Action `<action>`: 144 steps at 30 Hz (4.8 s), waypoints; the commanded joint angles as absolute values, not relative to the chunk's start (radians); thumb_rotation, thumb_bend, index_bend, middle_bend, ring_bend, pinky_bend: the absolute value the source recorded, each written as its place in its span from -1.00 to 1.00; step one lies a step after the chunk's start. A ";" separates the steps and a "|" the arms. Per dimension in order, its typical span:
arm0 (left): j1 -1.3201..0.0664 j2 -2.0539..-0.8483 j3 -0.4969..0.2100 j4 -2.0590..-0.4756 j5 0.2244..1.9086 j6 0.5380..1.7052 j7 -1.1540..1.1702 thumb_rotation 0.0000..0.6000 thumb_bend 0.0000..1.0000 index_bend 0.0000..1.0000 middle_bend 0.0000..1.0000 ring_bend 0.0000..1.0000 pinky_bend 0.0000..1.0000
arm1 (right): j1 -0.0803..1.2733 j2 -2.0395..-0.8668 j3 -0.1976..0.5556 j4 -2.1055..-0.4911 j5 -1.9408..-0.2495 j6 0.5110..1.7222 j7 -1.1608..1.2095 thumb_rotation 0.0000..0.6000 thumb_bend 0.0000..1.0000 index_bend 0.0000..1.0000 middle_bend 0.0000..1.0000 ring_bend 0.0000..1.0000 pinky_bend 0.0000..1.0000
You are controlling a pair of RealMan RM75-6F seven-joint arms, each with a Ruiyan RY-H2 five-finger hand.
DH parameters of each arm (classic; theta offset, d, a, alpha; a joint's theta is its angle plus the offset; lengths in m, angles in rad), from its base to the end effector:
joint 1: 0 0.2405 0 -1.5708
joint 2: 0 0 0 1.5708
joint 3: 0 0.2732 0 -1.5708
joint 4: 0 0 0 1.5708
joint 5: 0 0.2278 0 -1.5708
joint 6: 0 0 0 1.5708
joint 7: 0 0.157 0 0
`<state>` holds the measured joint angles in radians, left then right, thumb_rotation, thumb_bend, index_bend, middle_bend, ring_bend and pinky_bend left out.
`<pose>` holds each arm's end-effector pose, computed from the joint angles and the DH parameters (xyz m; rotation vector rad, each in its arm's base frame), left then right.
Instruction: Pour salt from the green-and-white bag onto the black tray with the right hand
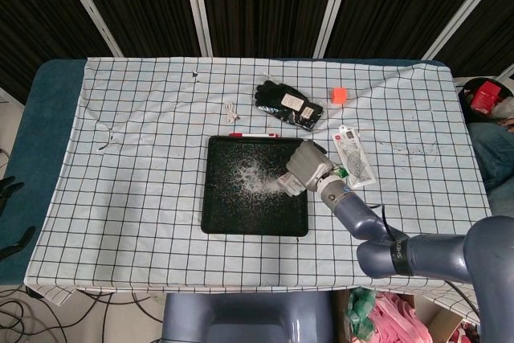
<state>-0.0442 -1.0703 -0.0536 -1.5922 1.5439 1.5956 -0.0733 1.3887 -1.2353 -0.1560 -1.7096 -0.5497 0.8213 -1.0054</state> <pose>-0.3347 0.1836 0.1825 -1.3352 -0.8254 -0.9773 -0.0707 -0.4153 0.0164 2.2115 -0.1460 0.2358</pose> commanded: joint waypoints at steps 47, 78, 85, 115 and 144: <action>-0.046 -1.077 -0.057 -1.600 1.534 1.583 -0.045 1.00 -0.49 -0.64 -0.75 -0.99 -0.88 | 0.706 -1.422 0.164 -1.353 -1.090 0.940 0.312 1.00 -0.22 0.04 -0.25 -0.04 0.02; -0.044 -1.073 -0.058 -1.601 1.533 1.585 -0.048 1.00 -0.49 -0.65 -0.75 -0.99 -0.88 | 0.627 -1.581 0.158 -1.113 -1.255 0.943 0.439 1.00 -0.28 0.04 -0.30 -0.09 0.00; -0.042 -1.072 -0.059 -1.601 1.532 1.587 -0.050 1.00 -0.49 -0.65 -0.75 -0.99 -0.88 | 0.625 -1.604 0.178 -1.120 -1.236 0.942 0.406 1.00 -0.32 0.04 -0.31 -0.10 -0.02; -0.041 -1.072 -0.061 -1.604 1.525 1.586 -0.049 1.00 -0.49 -0.67 -0.76 -0.99 -0.88 | 0.599 -1.537 0.205 -1.297 -1.131 0.850 0.250 1.00 -0.60 -0.56 -0.74 -0.60 -0.40; -0.039 -1.073 -0.065 -1.601 1.523 1.591 -0.052 1.00 -0.49 -0.67 -0.76 -0.99 -0.88 | 0.519 -1.490 0.163 -1.430 -1.220 0.982 0.182 1.00 -0.60 -0.56 -0.74 -0.59 -0.41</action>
